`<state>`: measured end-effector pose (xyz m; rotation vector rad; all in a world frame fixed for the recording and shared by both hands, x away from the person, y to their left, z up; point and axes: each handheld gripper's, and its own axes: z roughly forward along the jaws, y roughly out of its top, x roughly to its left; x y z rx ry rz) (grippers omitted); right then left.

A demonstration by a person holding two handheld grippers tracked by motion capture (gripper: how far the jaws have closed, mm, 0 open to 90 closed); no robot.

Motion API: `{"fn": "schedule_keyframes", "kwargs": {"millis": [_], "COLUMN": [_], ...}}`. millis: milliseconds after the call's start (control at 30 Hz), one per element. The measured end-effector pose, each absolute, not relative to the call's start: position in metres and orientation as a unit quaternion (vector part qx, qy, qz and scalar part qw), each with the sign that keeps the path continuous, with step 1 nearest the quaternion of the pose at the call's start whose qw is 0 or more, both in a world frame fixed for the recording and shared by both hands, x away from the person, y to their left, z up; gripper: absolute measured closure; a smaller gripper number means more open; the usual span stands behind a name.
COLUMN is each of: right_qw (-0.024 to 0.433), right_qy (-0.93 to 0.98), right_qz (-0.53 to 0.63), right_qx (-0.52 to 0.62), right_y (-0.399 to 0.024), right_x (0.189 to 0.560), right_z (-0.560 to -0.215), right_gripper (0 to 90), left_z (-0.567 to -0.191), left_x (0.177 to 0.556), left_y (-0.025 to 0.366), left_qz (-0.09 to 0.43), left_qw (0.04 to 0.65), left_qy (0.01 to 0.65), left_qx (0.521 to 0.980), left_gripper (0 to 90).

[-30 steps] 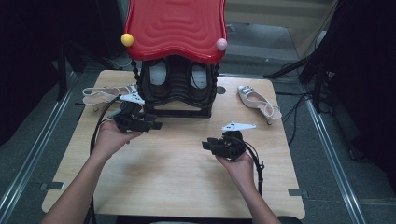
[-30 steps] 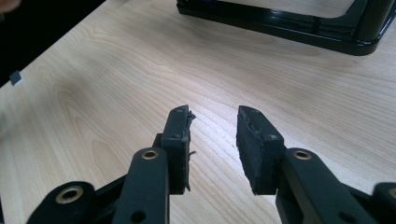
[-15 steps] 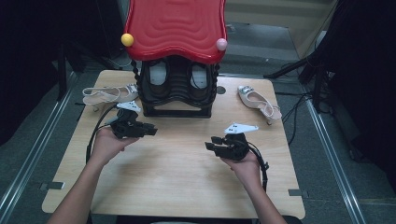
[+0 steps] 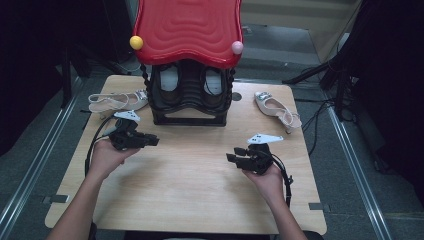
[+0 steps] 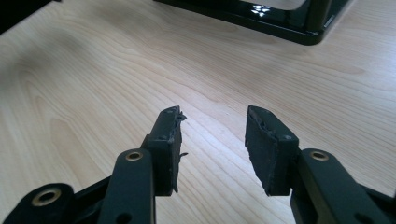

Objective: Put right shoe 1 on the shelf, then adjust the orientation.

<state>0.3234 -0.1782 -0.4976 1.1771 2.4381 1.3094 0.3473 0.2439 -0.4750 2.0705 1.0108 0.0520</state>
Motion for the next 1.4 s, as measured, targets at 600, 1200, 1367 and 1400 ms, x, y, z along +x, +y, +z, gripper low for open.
{"fn": "schedule_keyframes", "kwargs": {"millis": [600, 1200, 1367, 1400], "right_qw": [0.058, 0.062, 0.062, 0.063], "right_qy": [0.799, 0.805, 0.806, 0.806], "right_qz": [0.438, 0.413, 0.411, 0.411], "right_qx": [0.408, 0.422, 0.421, 0.42], "right_y": [-0.189, -0.186, -0.185, -0.185], "right_x": [0.328, 0.336, 0.335, 0.335], "right_z": [-0.493, -0.501, -0.5, -0.5], "right_gripper": [68.3, 66.7, 66.7, 66.7], "left_z": [-0.485, -0.501, -0.504, -0.505], "left_x": [0.35, 0.373, 0.381, 0.381], "left_y": [0.291, 0.337, 0.346, 0.349], "left_qz": [0.041, 0.085, 0.087, 0.091], "left_qw": [0.41, 0.407, 0.403, 0.402], "left_qy": [0.448, 0.514, 0.52, 0.524], "left_qx": [0.793, 0.751, 0.748, 0.745], "left_gripper": [90.0, 90.0, 90.0, 90.0]}}
